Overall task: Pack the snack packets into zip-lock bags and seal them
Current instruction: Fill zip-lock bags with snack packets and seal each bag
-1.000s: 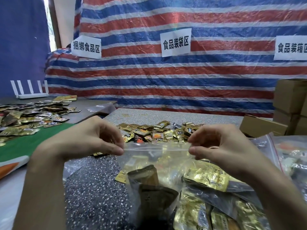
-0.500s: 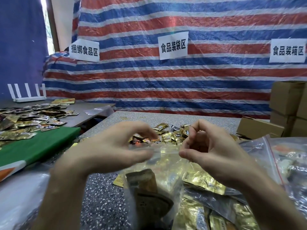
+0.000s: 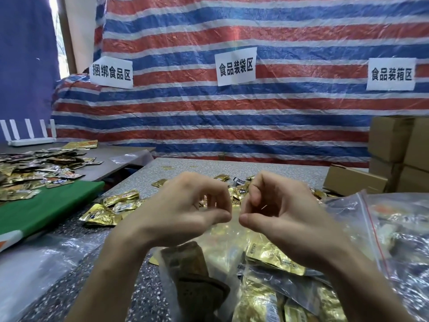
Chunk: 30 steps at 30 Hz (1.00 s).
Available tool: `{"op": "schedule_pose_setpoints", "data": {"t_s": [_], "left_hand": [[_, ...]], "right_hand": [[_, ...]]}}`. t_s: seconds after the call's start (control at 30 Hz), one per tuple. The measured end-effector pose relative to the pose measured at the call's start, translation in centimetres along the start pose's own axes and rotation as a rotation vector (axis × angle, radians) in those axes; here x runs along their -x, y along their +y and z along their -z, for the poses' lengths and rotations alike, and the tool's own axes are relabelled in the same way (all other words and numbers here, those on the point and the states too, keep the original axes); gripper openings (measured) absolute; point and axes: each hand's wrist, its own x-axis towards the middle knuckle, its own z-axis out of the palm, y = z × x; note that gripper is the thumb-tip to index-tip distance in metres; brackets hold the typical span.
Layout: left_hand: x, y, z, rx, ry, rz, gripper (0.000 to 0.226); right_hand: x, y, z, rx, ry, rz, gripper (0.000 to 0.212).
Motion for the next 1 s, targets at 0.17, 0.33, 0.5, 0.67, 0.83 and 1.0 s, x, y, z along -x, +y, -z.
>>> {"op": "schedule_pose_setpoints", "data": {"t_s": [0.17, 0.33, 0.5, 0.67, 0.83, 1.0], "left_hand": [[0.2, -0.7, 0.6, 0.013, -0.057, 0.05, 0.009], [0.3, -0.8, 0.3, -0.014, -0.008, 0.042, 0.016], [0.0, -0.8, 0.1, 0.018, -0.039, 0.039, 0.007], [0.4, -1.3, 0.7, 0.032, -0.061, 0.043, 0.006], [0.1, -1.3, 0.2, 0.006, 0.001, 0.071, 0.015], [0.0, -1.2, 0.1, 0.037, -0.03, 0.033, 0.009]], "right_hand": [[-0.2, 0.3, -0.1, 0.06, 0.009, 0.001, 0.032], [-0.1, 0.4, -0.6, 0.152, -0.028, 0.003, 0.013], [-0.3, 0.8, -0.7, 0.29, -0.008, 0.044, 0.012], [-0.3, 1.6, -1.2, 0.382, -0.03, -0.003, 0.012], [-0.4, 1.9, -1.2, 0.392, -0.005, -0.01, 0.019], [-0.5, 1.7, -1.1, 0.38, -0.042, 0.026, 0.01]]}}
